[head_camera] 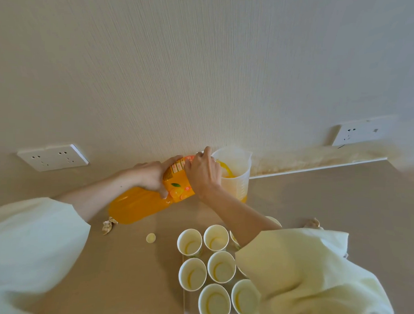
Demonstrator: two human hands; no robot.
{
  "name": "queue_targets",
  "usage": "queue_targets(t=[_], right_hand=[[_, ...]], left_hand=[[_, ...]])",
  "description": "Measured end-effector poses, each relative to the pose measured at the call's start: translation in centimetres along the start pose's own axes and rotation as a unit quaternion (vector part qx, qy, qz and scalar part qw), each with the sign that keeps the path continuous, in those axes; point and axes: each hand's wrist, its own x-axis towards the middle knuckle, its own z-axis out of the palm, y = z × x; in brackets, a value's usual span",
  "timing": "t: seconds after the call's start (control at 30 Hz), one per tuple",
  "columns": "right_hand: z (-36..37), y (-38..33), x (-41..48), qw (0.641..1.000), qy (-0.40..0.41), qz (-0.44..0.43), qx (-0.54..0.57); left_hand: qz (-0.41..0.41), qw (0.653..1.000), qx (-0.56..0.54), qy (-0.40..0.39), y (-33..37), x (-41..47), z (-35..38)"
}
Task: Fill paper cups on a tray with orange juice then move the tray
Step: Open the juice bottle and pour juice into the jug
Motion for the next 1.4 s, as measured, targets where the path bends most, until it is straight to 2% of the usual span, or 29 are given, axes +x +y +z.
queue_targets(t=[0.23,1.4], right_hand=[[-0.2,0.1,-0.3,1.000,-0.002,0.001,-0.002],[-0.6,0.2,-0.3,1.000,-0.007,-0.013,-0.024]], left_hand=[[0.018,0.999,0.042,-0.013,1.1,-0.6,-0.4],[0.029,0.999,0.019,-0.026,1.2,-0.6,-0.3]])
